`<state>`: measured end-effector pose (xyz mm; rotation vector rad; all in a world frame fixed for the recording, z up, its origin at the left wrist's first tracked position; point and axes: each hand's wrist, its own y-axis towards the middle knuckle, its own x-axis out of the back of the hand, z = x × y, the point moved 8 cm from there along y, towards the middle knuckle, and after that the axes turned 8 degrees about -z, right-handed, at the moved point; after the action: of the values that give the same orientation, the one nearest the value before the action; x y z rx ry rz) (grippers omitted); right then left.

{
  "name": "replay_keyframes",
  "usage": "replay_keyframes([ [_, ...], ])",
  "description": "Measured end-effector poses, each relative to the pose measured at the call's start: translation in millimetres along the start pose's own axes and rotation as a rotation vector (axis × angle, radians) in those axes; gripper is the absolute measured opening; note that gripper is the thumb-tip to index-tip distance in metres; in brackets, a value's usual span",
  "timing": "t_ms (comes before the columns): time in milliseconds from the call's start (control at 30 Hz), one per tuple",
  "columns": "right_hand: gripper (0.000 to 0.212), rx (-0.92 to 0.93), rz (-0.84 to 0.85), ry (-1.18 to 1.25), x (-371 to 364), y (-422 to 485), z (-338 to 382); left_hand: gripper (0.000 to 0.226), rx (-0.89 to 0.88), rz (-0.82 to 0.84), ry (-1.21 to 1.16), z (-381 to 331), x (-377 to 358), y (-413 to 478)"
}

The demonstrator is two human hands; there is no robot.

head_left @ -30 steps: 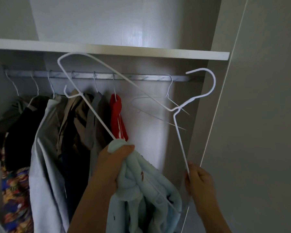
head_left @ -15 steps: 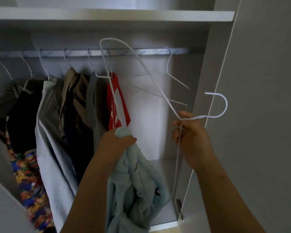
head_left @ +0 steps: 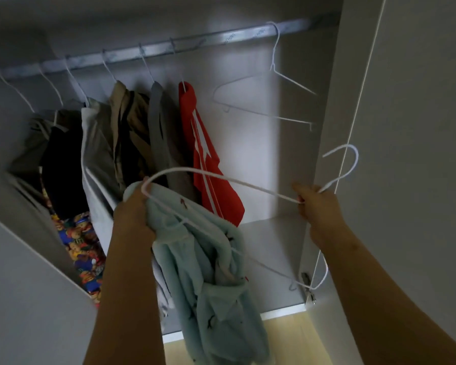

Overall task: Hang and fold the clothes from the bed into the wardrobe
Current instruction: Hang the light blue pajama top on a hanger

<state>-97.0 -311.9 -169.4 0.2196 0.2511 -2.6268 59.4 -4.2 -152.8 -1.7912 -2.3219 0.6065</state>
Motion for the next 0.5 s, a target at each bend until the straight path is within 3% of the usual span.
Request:
replay_keyframes([
  [167,0.048,0.157,-0.089,-0.234,10.6,-3.0,1.0,0.070,-0.004,0.013,-0.032,-1.7,4.5,1.5],
  [333,0.046,0.195,-0.248,-0.287,29.7,2.1,8.9,0.065,-0.183,-0.010,0.163,-11.9,3.3,2.2],
  [500,0.049,0.281,-0.230,-0.432,25.8,-1.8,21.0,0.072,-0.256,-0.036,0.230,-14.6,-1.3,1.0],
])
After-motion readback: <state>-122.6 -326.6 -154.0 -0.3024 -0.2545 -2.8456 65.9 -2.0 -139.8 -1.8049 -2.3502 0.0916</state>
